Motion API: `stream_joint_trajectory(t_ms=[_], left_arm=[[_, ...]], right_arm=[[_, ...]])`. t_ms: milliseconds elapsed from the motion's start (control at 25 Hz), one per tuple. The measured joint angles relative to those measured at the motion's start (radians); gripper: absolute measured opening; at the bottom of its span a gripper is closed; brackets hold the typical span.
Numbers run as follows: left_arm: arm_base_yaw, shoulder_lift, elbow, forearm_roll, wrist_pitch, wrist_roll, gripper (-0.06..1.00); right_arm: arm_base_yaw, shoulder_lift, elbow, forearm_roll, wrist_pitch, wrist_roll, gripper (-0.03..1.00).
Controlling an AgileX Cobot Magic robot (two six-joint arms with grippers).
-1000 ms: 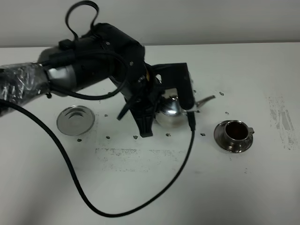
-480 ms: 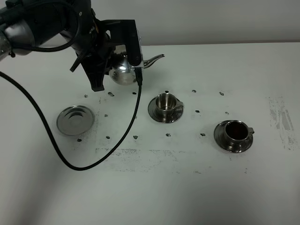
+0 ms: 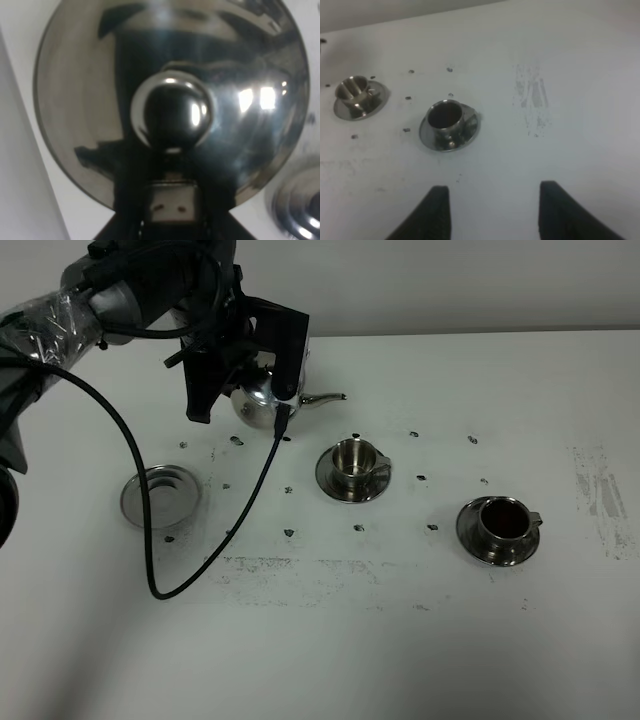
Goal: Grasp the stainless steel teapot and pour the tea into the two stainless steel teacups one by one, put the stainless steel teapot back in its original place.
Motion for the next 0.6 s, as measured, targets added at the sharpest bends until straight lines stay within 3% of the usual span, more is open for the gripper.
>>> stream_joint_trajectory(t_ms=[160,600], left_arm=[[-0.018,0.003,0.000,0.041,0.013,0.059,0.19],[-0.080,0.013,-0.001,0.169,0.008,0.070,0.19]], right_arm=[[0.000,0.000,0.000,0.000,0.000,0.000,0.40],[0.000,0.000,0.000,0.000,-0.001,0.000,0.40]])
